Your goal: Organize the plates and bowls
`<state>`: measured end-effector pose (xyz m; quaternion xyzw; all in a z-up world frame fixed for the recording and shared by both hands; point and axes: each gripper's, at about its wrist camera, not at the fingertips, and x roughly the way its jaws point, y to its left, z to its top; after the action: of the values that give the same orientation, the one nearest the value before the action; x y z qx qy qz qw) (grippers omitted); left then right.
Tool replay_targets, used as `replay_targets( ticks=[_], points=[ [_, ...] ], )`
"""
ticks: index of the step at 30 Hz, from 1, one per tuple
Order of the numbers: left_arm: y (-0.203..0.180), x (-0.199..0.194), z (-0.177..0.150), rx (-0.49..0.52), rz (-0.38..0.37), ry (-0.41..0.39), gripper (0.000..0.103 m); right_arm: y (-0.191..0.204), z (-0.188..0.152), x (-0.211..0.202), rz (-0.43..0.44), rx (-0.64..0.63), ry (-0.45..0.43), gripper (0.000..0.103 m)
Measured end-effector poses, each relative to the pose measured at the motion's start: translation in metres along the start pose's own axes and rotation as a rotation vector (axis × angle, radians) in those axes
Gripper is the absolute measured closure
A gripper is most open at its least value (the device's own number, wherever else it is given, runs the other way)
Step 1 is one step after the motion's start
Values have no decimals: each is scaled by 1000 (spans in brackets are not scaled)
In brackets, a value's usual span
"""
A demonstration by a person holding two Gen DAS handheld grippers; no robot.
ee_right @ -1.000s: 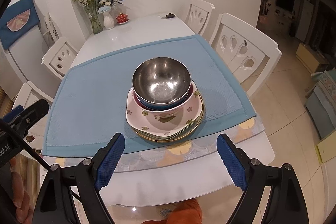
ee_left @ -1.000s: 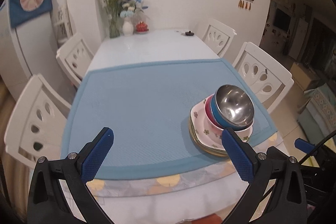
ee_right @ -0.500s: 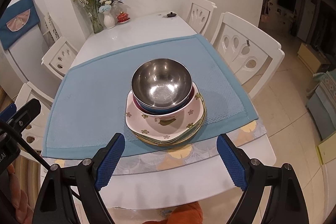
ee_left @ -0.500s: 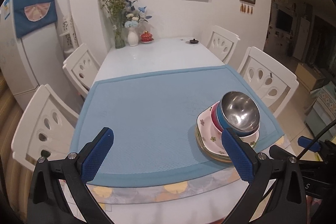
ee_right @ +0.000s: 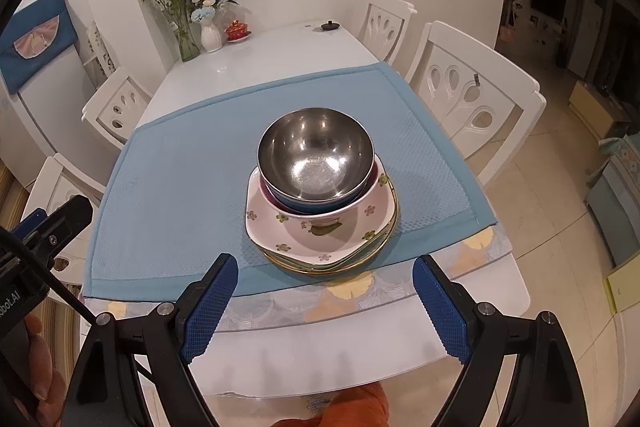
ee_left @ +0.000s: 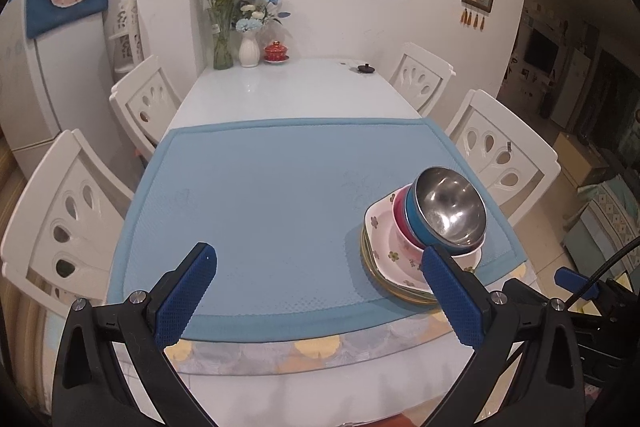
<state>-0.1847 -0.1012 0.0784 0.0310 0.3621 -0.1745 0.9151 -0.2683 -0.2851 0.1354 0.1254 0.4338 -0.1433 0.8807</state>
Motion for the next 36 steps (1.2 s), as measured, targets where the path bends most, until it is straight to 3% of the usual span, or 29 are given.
replay_targets(
  ticks=[36],
  points=[
    [1, 2, 3, 17, 26, 16, 0, 10, 9, 5, 10, -8, 0, 15]
  ],
)
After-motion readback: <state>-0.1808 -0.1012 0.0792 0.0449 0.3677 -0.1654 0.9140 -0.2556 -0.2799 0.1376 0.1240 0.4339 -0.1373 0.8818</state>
